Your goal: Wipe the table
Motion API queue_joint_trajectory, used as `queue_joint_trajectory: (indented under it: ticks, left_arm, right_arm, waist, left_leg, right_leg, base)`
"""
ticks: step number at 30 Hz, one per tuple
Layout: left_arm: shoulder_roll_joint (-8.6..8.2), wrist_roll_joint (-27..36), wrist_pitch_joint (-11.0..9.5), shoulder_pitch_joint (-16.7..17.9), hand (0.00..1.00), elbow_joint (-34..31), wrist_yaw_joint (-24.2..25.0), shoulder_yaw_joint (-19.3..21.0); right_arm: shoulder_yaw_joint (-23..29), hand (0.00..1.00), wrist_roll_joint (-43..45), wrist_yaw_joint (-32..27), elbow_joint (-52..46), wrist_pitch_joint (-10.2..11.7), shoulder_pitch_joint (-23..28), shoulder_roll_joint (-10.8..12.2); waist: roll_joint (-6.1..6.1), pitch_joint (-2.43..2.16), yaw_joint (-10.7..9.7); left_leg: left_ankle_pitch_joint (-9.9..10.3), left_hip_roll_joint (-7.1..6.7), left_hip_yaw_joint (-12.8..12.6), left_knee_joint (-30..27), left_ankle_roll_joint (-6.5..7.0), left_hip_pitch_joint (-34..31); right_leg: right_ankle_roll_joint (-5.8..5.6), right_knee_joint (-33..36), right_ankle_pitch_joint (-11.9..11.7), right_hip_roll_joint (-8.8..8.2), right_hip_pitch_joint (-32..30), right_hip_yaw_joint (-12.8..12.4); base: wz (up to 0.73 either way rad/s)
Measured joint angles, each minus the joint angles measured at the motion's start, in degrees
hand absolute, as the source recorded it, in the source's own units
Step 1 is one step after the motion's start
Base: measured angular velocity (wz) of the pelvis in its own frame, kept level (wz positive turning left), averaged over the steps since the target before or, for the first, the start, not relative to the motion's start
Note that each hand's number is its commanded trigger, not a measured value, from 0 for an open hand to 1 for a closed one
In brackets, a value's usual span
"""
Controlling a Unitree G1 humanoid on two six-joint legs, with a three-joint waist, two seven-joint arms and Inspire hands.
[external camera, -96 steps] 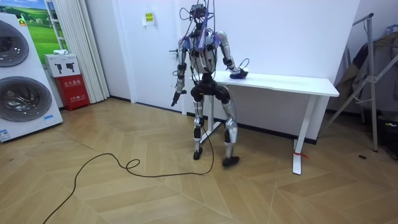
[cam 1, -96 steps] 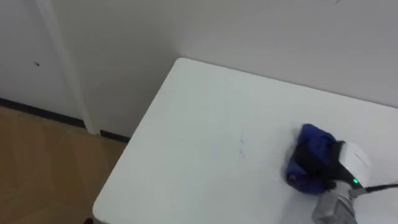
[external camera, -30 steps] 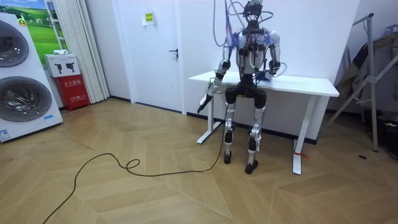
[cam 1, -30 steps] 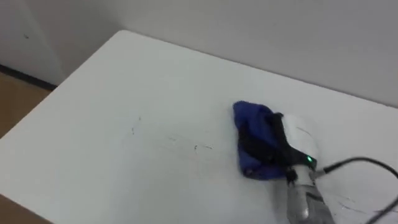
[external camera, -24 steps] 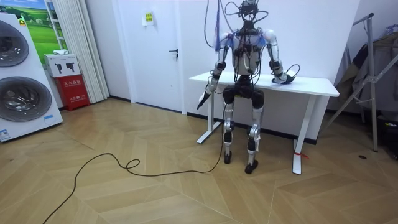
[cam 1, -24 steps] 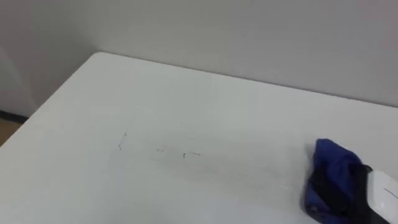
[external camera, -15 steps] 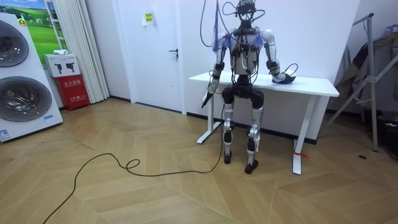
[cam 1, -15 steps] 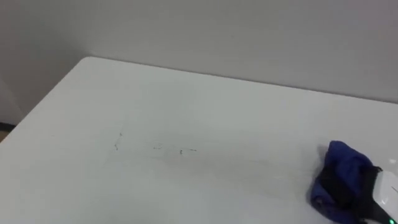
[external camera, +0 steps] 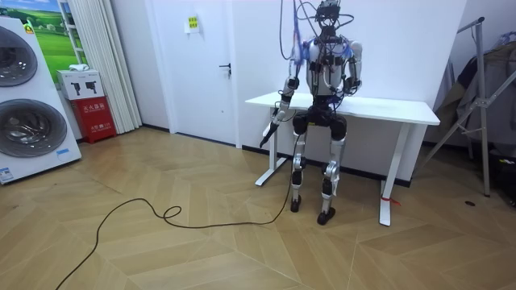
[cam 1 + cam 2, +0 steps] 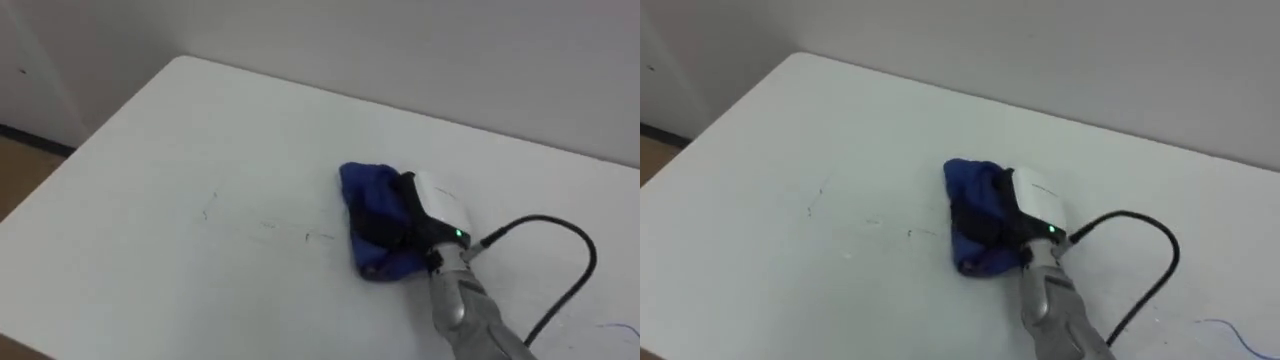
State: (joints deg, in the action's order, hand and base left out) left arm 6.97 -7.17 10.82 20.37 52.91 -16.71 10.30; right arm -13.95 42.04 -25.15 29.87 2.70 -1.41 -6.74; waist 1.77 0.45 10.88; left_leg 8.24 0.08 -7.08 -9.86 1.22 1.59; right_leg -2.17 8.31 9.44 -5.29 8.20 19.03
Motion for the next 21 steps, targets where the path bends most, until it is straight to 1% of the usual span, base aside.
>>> queue_joint_trajectory:
  ticks: [1, 2, 3, 4, 5, 6, 7, 8, 9, 10, 11, 12, 13, 14, 15, 16, 17, 18, 19, 20, 21]
  left_arm:
    - [0.05, -1.1, -0.2, -0.4, 0.00, 0.1, 0.0, 2.1]
    - [0.17, -3.2, -0.4, -0.8, 0.00, 0.2, 0.0, 4.7]
    - [0.31, -3.8, -0.5, -0.8, 0.00, 0.2, -0.1, 6.0]
    - [0.84, -4.0, -1.0, -1.1, 0.00, 0.1, -0.3, 7.8]
    - [1.67, -4.2, -1.5, -1.2, 0.00, 0.1, -0.6, 8.2]
    - [2.21, -4.2, -1.7, -1.2, 0.00, 0.0, -0.6, 8.4]
    - [3.14, -4.2, -2.0, -1.4, 0.00, -0.3, -0.6, 9.3]
    - [3.78, -4.2, -2.4, -1.9, 0.00, -1.1, -0.6, 10.0]
    - [4.08, -4.2, -2.9, -2.3, 0.00, -1.3, -0.6, 10.3]
    - [4.67, -4.1, -4.1, -2.7, 0.00, -1.3, -0.6, 9.8]
    - [4.85, -4.1, -4.9, -3.3, 0.00, -1.6, -0.7, 9.3]
    - [4.92, -4.1, -5.3, -3.5, 0.00, -1.9, -0.6, 9.0]
    - [4.99, -4.0, -6.3, -4.2, 0.00, -1.9, -0.5, 8.3]
    - [5.18, -3.7, -7.1, -4.5, 0.00, -1.9, -0.5, 6.5]
    - [5.30, -3.6, -7.4, -4.6, 0.00, -1.5, -0.4, 5.6]
    - [5.46, -3.7, -7.7, -5.6, 0.00, 0.2, -0.3, 3.9]
    - [5.49, -3.8, -7.7, -6.6, 0.00, 2.3, -0.1, 2.2]
    - [5.45, -3.7, -7.8, -7.7, 0.00, 5.0, 0.0, 0.4]
    - [5.42, -3.6, -7.9, -8.7, 0.00, 6.2, 0.1, -0.4]
    - [5.74, -3.5, -7.9, -10.2, 0.00, 8.5, 0.4, -1.5]
    - [5.96, -3.3, -7.8, -10.9, 0.00, 9.2, 0.8, -2.0]
  right_arm:
    - [2.8, 1.00, 0.0, -3.2, 0.0, 1.5, 2.7, -0.7]
    - [6.3, 1.00, -0.2, -7.0, 0.0, 2.6, 6.3, -1.3]
    - [8.0, 1.00, -1.0, -8.9, 0.0, 3.2, 8.6, -2.0]
    - [11.7, 1.00, -2.7, -12.6, 0.1, 3.9, 12.7, -3.4]
    - [15.4, 1.00, -4.5, -15.4, 1.1, 4.3, 15.7, -4.7]
    - [17.4, 1.00, -5.1, -16.3, 2.0, 4.4, 16.7, -5.1]
    - [21.3, 1.00, -6.3, -17.8, 4.6, 4.8, 18.2, -5.9]
    - [23.7, 1.00, -8.5, -18.8, 7.4, 5.1, 19.3, -7.1]
    - [25.0, 1.00, -9.4, -19.0, 8.7, 5.2, 19.6, -7.6]
    - [26.6, 1.00, -11.1, -19.1, 11.2, 5.2, 19.7, -8.5]
    - [27.2, 1.00, -11.4, -18.9, 12.4, 4.4, 19.5, -9.0]
    - [27.2, 1.00, -11.4, -18.7, 12.4, 3.4, 19.4, -8.9]
    - [27.0, 1.00, -11.3, -18.2, 12.0, 1.0, 18.8, -8.4]
    - [26.5, 1.00, -11.4, -17.8, 11.9, -1.6, 17.6, -7.4]
    - [26.1, 1.00, -11.4, -17.6, 11.5, -3.2, 16.8, -6.8]
    - [25.0, 1.00, -11.2, -16.9, 9.7, -6.7, 15.6, -5.6]
    - [22.5, 1.00, -10.9, -15.4, 7.4, -9.4, 14.2, -4.1]
    - [19.5, 1.00, -10.0, -13.1, 4.0, -12.0, 12.1, -2.8]
    - [17.3, 1.00, -10.0, -11.8, 2.5, -12.9, 10.5, -2.3]
    - [12.3, 1.00, -9.5, -8.8, 1.1, -13.6, 5.3, -0.9]
    - [10.0, 1.00, -8.6, -7.2, 0.8, -13.6, 2.3, -0.1]
  waist:
    - [0.26, -0.14, -1.0]
    - [0.41, -0.22, -2.3]
    - [0.41, -0.34, -3.0]
    - [0.41, -0.58, -4.4]
    - [0.30, -0.69, -5.9]
    - [0.33, -0.79, -6.6]
    - [0.69, -1.07, -8.2]
    - [0.96, -1.31, -9.2]
    - [1.03, -1.36, -9.4]
    - [0.98, -1.43, -9.8]
    - [0.62, -1.63, -10.1]
    - [0.45, -1.72, -10.3]
    - [0.11, -1.71, -10.0]
    - [-0.22, -1.69, -8.8]
    - [-0.29, -1.65, -7.9]
    - [-0.34, -1.59, -4.9]
    - [-0.38, -1.55, -2.8]
    - [-0.29, -1.47, -1.0]
    - [-0.27, -1.45, 0.1]
    - [-0.11, -1.15, 1.1]
    - [0.06, -1.01, 1.5]
  left_leg:
    - [0.0, -0.29, -0.5, 0.3, 0.07, 0.2]
    - [0.1, -0.65, -0.7, 0.2, 0.33, 0.6]
    - [0.3, -0.81, -0.7, 0.2, 0.51, 1.0]
    - [0.9, -1.04, -0.7, -0.5, 0.88, 1.1]
    - [1.9, -1.04, -0.7, -1.7, 1.21, 0.8]
    - [2.4, -1.04, -0.7, -2.3, 1.37, 0.7]
    - [3.2, -1.04, -0.7, -3.8, 1.74, 0.4]
    - [4.1, -0.93, -0.7, -5.4, 2.12, 0.0]
    - [4.6, -0.79, -0.8, -6.2, 2.36, -0.2]
    - [5.4, -0.44, -0.6, -7.7, 2.55, -0.7]
    - [5.7, 0.48, -0.4, -8.5, 2.76, -1.0]
    - [5.6, 0.98, -0.4, -8.6, 2.72, -1.0]
    - [5.6, 2.29, -0.9, -8.9, 2.67, -1.1]
    - [5.6, 3.62, -1.3, -8.9, 2.21, -1.0]
    - [5.5, 4.38, -1.9, -8.9, 1.94, -1.0]
    - [5.7, 5.80, -3.5, -9.0, 1.21, -1.1]
    - [5.9, 7.23, -4.2, -9.5, 0.42, -1.5]
    - [6.0, 8.46, -4.9, -10.3, -0.42, -2.4]
    - [6.2, 9.14, -5.4, -10.9, -0.96, -3.0]
    - [6.4, 10.53, -5.3, -12.2, -2.29, -4.7]
    - [6.2, 11.13, -5.1, -12.7, -2.87, -5.6]
  right_leg:
    - [-0.40, -0.5, 0.2, -0.35, 0.2, -0.3]
    - [-0.94, -0.5, 0.6, -0.79, 0.9, 0.1]
    - [-1.13, -0.4, 0.7, -0.96, 1.3, 0.1]
    - [-1.51, 0.2, 1.0, -1.43, 1.5, 0.4]
    - [-1.83, 1.1, 1.4, -1.77, 1.6, 0.8]
    - [-1.93, 1.7, 1.6, -1.98, 1.6, 1.2]
    - [-2.08, 2.9, 2.1, -2.58, 1.6, 2.1]
    - [-2.21, 3.6, 2.4, -2.97, 1.7, 2.4]
    - [-2.23, 3.8, 2.4, -3.28, 1.6, 2.7]
    - [-2.36, 5.1, 2.3, -3.43, 1.6, 3.2]
    - [-2.70, 8.7, 2.1, -3.64, 0.1, 2.7]
    - [-2.81, 11.0, 2.3, -4.10, -1.1, 2.3]
    - [-3.14, 15.1, 2.6, -5.59, -2.7, 1.6]
    - [-3.28, 16.6, 2.6, -7.48, -3.9, 1.1]
    - [-3.45, 16.6, 2.5, -8.37, -4.6, 0.8]
    - [-3.72, 15.8, 2.3, -10.09, -6.0, -0.1]
    - [-4.01, 13.4, 1.9, -11.19, -6.4, -0.4]
    - [-4.01, 11.5, 0.8, -12.25, -6.7, -0.8]
    - [-4.18, 10.7, 0.1, -12.65, -7.2, -1.0]
    - [-4.28, 8.6, -1.2, -12.90, -7.4, -0.9]
    - [-4.33, 7.9, -1.8, -13.13, -7.4, -0.3]
  base:
    - [-0.07]
    - [-0.06]
    - [0.00]
    - [0.00]
    - [-0.05]
    - [-0.04]
    - [0.00]
    - [0.00]
    - [-0.09]
    - [-0.09]
    - [-0.06]
    - [0.00]
    - [-0.15]
    - [-0.28]
    - [-0.67]
    - [-0.84]
    - [-0.88]
    - [-0.62]
    - [-0.37]
    - [-0.19]
    - [-0.04]
